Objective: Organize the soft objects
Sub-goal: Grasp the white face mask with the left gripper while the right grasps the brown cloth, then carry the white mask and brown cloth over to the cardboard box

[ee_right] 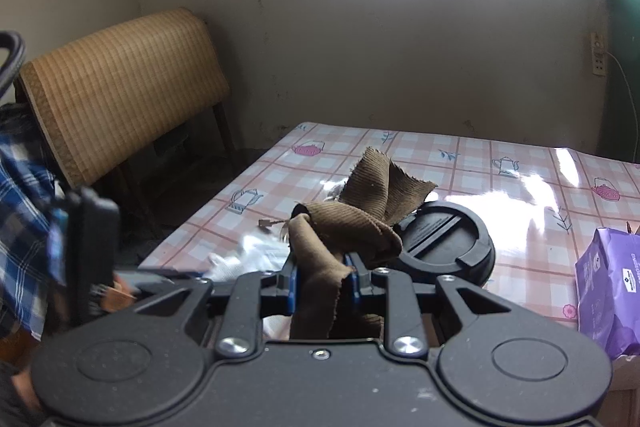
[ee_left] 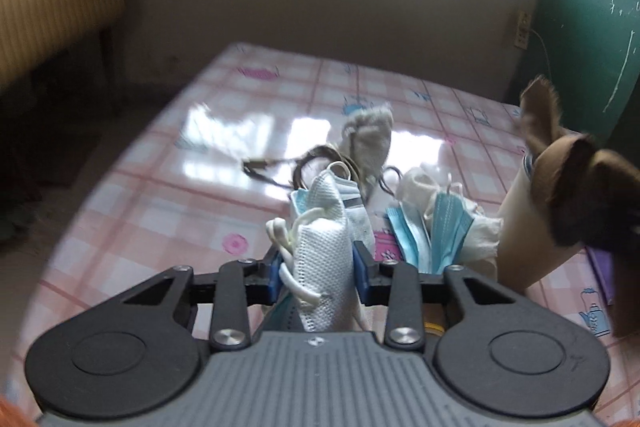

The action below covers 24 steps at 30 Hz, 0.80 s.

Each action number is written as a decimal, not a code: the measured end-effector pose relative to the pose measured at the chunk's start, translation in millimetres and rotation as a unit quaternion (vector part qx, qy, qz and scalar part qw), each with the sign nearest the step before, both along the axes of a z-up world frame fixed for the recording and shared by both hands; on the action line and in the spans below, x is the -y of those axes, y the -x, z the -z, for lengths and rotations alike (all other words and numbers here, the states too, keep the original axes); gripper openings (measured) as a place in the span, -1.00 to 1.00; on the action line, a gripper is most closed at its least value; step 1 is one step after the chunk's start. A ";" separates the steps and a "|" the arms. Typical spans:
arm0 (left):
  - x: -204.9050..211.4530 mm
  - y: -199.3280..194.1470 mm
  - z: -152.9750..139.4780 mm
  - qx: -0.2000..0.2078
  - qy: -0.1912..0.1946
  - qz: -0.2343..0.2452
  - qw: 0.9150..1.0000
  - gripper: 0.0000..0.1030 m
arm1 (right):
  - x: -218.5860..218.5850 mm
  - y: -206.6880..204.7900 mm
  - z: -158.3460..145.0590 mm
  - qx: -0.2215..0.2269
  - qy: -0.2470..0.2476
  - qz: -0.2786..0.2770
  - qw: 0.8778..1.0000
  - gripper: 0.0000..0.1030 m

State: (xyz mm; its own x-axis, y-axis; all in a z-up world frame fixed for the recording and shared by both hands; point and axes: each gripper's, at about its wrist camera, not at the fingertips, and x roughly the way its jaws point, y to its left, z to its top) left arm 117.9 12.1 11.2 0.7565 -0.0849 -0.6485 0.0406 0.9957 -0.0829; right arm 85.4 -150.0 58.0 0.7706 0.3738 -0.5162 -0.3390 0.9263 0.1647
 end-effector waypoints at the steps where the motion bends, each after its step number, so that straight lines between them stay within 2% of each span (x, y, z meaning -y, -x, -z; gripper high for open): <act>1: -0.4 5.2 -7.1 0.009 -0.007 -0.007 1.000 -0.31 | -2.7 -0.5 1.0 -0.002 0.002 -0.003 1.000 -0.43; 8: -7.3 21.4 -44.9 0.049 -0.030 -0.054 0.997 -0.31 | -21.7 -11.5 2.1 -0.017 -0.007 -0.021 1.000 -0.43; 13: -9.8 20.2 -60.4 0.054 -0.041 -0.072 0.995 -0.30 | -33.0 -24.1 -4.7 -0.015 -0.008 -0.027 0.999 -0.43; 24: 1.2 23.1 -76.7 0.072 -0.045 -0.066 0.994 -0.30 | -29.5 -24.7 -16.5 -0.003 -0.006 -0.019 1.000 -0.43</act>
